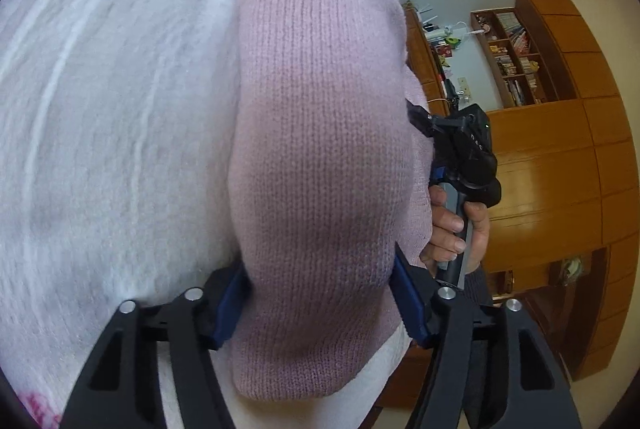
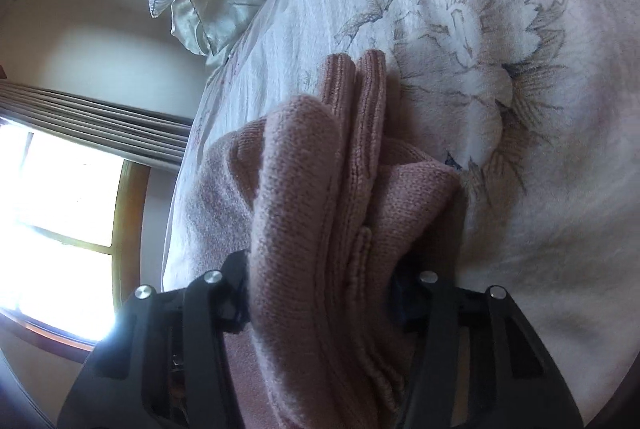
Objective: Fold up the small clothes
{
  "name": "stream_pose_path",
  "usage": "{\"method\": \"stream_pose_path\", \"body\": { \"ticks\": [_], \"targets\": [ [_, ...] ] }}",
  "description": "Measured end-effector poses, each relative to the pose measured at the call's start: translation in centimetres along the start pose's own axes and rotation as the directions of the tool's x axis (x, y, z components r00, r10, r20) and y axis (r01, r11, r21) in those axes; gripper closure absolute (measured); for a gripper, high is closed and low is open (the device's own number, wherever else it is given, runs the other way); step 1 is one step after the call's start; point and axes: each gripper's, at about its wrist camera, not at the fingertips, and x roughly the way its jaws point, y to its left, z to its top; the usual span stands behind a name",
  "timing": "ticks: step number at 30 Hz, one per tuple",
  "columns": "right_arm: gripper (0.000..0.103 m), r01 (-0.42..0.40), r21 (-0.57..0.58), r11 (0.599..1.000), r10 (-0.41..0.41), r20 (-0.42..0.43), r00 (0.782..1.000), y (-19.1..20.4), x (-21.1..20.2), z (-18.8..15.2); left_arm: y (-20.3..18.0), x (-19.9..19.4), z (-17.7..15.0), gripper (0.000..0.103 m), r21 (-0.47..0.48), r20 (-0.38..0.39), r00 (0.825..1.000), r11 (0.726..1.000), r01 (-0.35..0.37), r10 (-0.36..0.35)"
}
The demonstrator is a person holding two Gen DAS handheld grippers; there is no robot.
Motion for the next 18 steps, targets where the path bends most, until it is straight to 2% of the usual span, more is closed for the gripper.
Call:
{"method": "stream_pose_path", "body": {
  "ticks": [3,7,11,15,18],
  "targets": [
    [0.058,-0.016,-0.018,1.0,0.017,0.034,0.999,1.7,-1.2,-0.8,-1.7,-1.5,-0.4,0.054,0.038,0.008,1.0,0.999,-0.027,0.027],
    [0.059,-0.035,-0.028,0.999,0.037,0.061,0.997,4.2,-2.6,-2.1,-4.1,-4.3,-1.4,0.065,0.091,0.015,1.0,0.995,-0.025,0.024],
    [0.06,-0.083,-0.029,0.996,0.084,0.062,0.995,6.1,-3.8,-5.0,-5.2,-8.2,-4.3,0.068,0.114,0.024,0.999,0.993,-0.03,0.028],
    [0.06,-0.154,-0.02,0.988,0.154,0.018,0.988,6.6,-2.8,-9.4,-4.3,-11.1,-9.0,0.068,0.109,0.021,0.999,0.993,-0.034,0.032],
    [0.059,-0.156,0.004,0.988,0.156,-0.037,0.987,5.6,-0.4,-12.3,-1.6,-11.8,-12.4,0.068,0.058,0.026,0.999,0.997,-0.045,0.044]
  ]
}}
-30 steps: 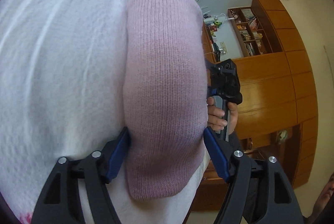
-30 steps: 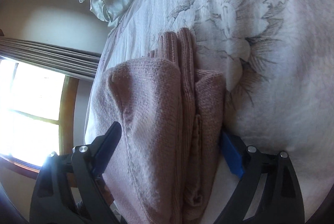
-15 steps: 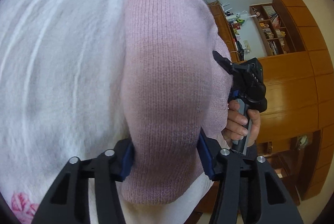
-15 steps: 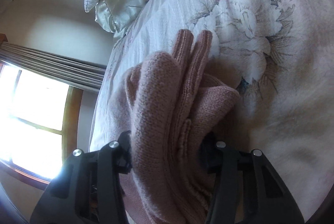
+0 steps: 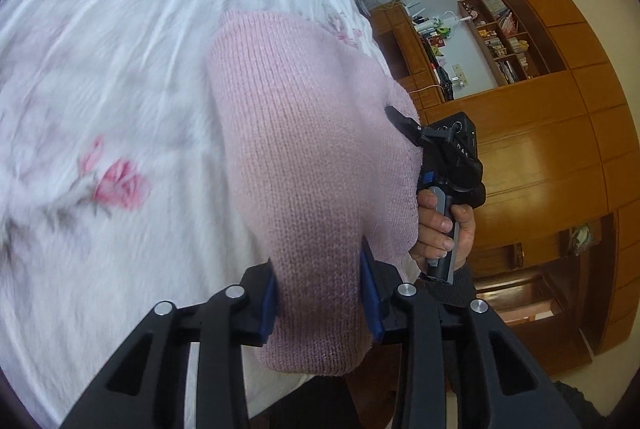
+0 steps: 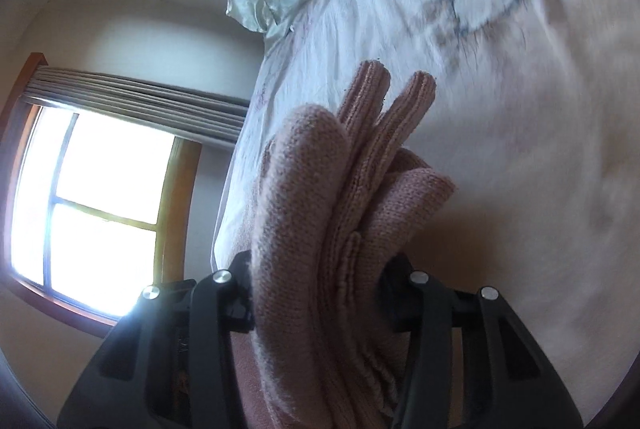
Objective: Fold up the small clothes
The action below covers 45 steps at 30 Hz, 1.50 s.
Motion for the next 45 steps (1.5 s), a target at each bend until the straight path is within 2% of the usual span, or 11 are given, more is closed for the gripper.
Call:
{"method": "stream_pose_path", "body": {
  "ticks": [3,5,8,11,15,28,29,31,33,39,45],
  "targets": [
    [0.046,0.083,0.031,0.996,-0.083,-0.014,0.996,-2.5,1.8,-1.5,4.2,1.1,-2.4,0.058,-0.098,0.005,1.0,0.995,-0.013,0.014],
    [0.043,0.063,0.079,0.995,-0.062,-0.013,0.998,-3.0,1.2,-1.7,5.0,1.4,-3.3,0.05,-0.128,0.022,1.0,0.992,0.014,-0.011],
    [0.03,0.054,0.09,0.995,-0.062,0.091,0.994,-1.9,-2.8,-2.1,3.9,-0.4,-4.2,0.043,-0.097,0.111,0.993,0.995,0.041,-0.03],
    [0.035,0.059,0.022,0.998,-0.061,0.131,0.989,0.1,-5.8,-4.2,3.2,-3.4,-5.3,0.038,-0.065,0.222,0.972,0.994,0.09,-0.073],
    [0.041,0.103,-0.039,0.994,-0.097,0.123,0.988,1.9,-6.3,-7.1,0.7,-5.3,-6.1,0.038,0.033,0.255,0.962,0.996,0.088,-0.093],
    [0.042,0.22,-0.016,0.975,-0.217,0.111,0.97,1.0,-2.8,-9.1,0.0,-1.4,-7.0,0.038,0.06,0.148,0.978,0.989,0.138,-0.146],
    [0.049,0.214,-0.014,0.977,-0.212,0.105,0.972,0.8,-2.8,-9.2,-0.1,-0.8,-6.8,0.038,0.06,0.132,0.981,0.989,0.133,-0.139],
    [0.079,0.239,-0.039,0.97,-0.235,0.088,0.968,0.6,-2.3,-9.1,0.7,0.7,-6.7,0.038,0.04,0.096,0.989,0.993,0.112,-0.115],
    [0.082,0.271,-0.044,0.961,-0.266,0.103,0.958,0.0,-2.3,-8.8,1.8,1.9,-6.7,0.039,-0.002,0.072,0.992,0.995,0.105,-0.104],
    [0.08,0.26,-0.032,0.965,-0.256,0.094,0.962,-0.9,-2.8,-8.1,-0.2,1.9,-7.1,0.039,0.026,0.034,0.99,0.99,0.135,-0.136],
    [0.077,0.188,-0.098,0.977,-0.166,0.192,0.967,3.6,-5.7,-6.5,-3.7,-2.8,-3.5,0.038,0.169,0.131,0.966,0.965,0.199,-0.222]
  ]
}}
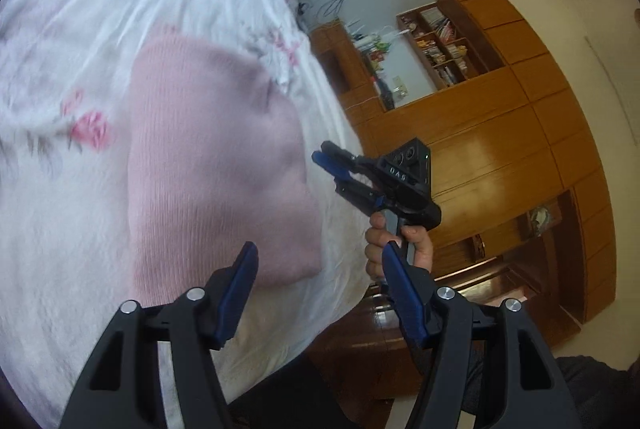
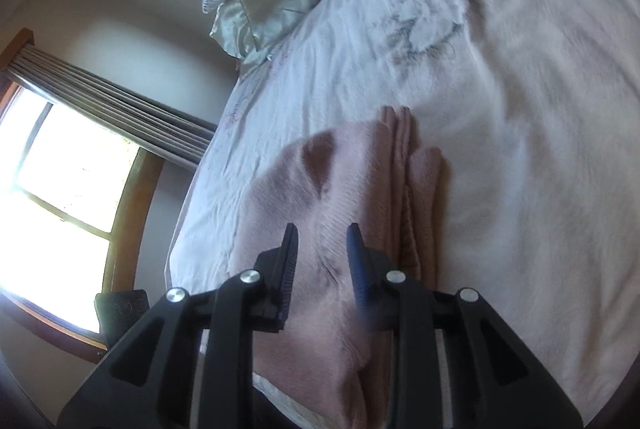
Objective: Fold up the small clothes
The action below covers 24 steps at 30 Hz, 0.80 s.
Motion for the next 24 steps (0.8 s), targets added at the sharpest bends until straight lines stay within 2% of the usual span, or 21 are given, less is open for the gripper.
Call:
{"method": "stream_pose_path", "body": {
  "ticks": [3,5,6,8,9,11,12,14,15,16,18,19,21,24],
  "targets": [
    [0.077,-0.013,-0.014,1.0,0.013,-0.044,0.999,1.2,2.7,1.9,1.7,1.3,3.5,0.038,-0.021,-0.004,1.0,1.0,-0.009,0.009],
    [0.077,0.032,-0.009,0.999,-0.032,-0.072,0.997,0.5,5.0,3.0,3.8,3.2,5.2,0.038,-0.047,-0.033,0.996,0.995,-0.09,0.088],
    [0.083,0.074,-0.005,0.997,-0.075,-0.093,0.993,-0.4,6.1,3.6,5.2,4.3,5.7,0.039,-0.072,-0.058,0.993,0.991,-0.109,0.105],
    [0.102,0.175,-0.017,0.984,-0.176,-0.103,0.979,-2.4,7.5,4.2,7.0,5.4,6.2,0.041,-0.106,-0.064,0.994,0.99,-0.089,0.083],
    [0.103,0.186,0.004,0.983,-0.185,-0.108,0.977,-3.7,7.8,4.4,7.5,5.5,6.2,0.048,-0.123,-0.059,0.995,0.988,-0.088,0.081],
    [0.103,0.147,0.044,0.988,-0.141,-0.114,0.983,-4.5,7.3,4.4,7.2,5.3,6.3,0.049,-0.114,-0.076,0.993,0.989,-0.098,0.089],
    [0.097,0.13,0.02,0.991,-0.128,-0.099,0.987,-3.8,6.4,4.3,6.3,4.7,6.4,0.048,-0.095,-0.075,0.993,0.991,-0.095,0.088],
    [0.086,0.064,-0.016,0.998,-0.065,-0.072,0.995,-1.9,4.5,3.3,4.9,3.1,6.9,0.047,-0.044,-0.036,0.999,0.998,-0.035,0.034],
    [0.085,0.019,-0.036,0.999,-0.022,-0.076,0.997,-0.8,3.7,2.4,4.6,2.4,7.2,0.045,-0.023,-0.011,0.999,0.999,-0.042,0.041],
    [0.085,-0.011,-0.068,0.998,0.005,-0.092,0.996,0.2,3.2,1.2,4.6,2.2,7.6,0.045,-0.01,0.002,0.998,0.998,-0.062,0.062],
    [0.085,-0.035,-0.102,0.994,0.021,-0.138,0.99,1.1,3.5,-1.1,6.1,3.4,8.1,0.045,-0.038,-0.035,0.992,0.992,-0.12,0.119],
    [0.087,-0.024,-0.104,0.994,0.007,-0.164,0.986,0.7,4.0,-2.1,7.0,4.7,8.0,0.045,-0.05,-0.073,0.986,0.987,-0.152,0.148],
    [0.103,0.038,-0.102,0.994,-0.055,-0.165,0.985,-1.0,4.8,-3.1,7.6,6.2,7.5,0.045,-0.023,-0.089,0.982,0.985,-0.171,0.169],
    [0.103,0.033,-0.035,0.999,-0.038,-0.141,0.989,-2.5,4.1,-2.7,6.6,6.1,7.5,0.045,-0.024,-0.074,0.98,0.982,-0.185,0.183]
  ]
}}
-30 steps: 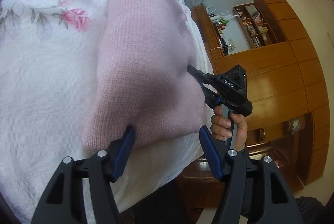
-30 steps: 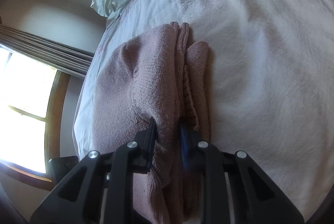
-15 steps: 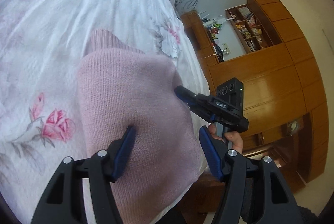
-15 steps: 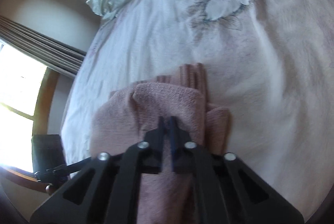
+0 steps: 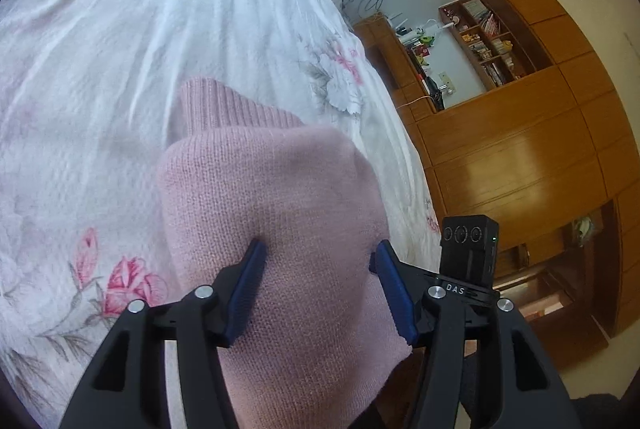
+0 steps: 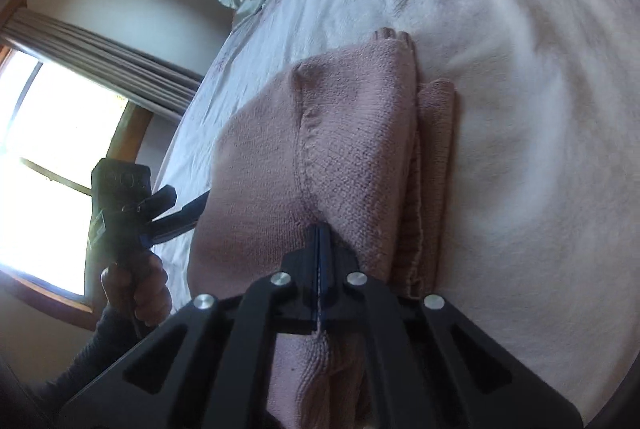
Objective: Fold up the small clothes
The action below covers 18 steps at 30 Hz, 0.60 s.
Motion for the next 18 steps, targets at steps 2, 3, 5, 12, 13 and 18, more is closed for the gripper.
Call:
{"method": "stream_pose_path", "body": {
  "ticks": [2,3,5,12,13,18],
  "targets": [
    [0.094,0.01,-0.018,1.0,-0.01,0.022,1.0,1.4,-1.4,-0.3,-1.5,-1.7,-0.8,0.045,0.035,0.038,0.999,0.999,-0.017,0.016],
    [0.09,-0.014,-0.029,0.999,0.014,0.032,0.999,2.1,-2.5,-1.0,-2.6,-2.8,-1.6,0.045,0.072,0.051,0.999,0.997,0.009,-0.013],
    [0.09,-0.037,-0.066,0.997,0.039,0.033,0.999,3.8,-3.6,-2.5,-4.0,-4.1,-4.0,0.045,0.126,0.045,0.998,0.991,0.038,-0.044],
    [0.101,0.083,-0.003,0.997,-0.083,0.008,0.996,0.8,-1.9,-6.1,-1.3,-2.5,-7.8,0.045,0.022,0.017,1.0,1.0,-0.002,0.002],
    [0.098,0.078,-0.005,0.997,-0.078,0.018,0.997,1.4,-2.4,-6.3,-1.8,-3.0,-7.8,0.041,0.008,0.029,0.999,1.0,-0.015,0.015],
    [0.044,0.152,-0.088,0.984,-0.142,0.115,0.983,7.3,-6.9,-9.8,-7.0,-6.8,-11.7,0.027,0.116,0.071,0.969,0.963,-0.243,0.236]
  ]
}}
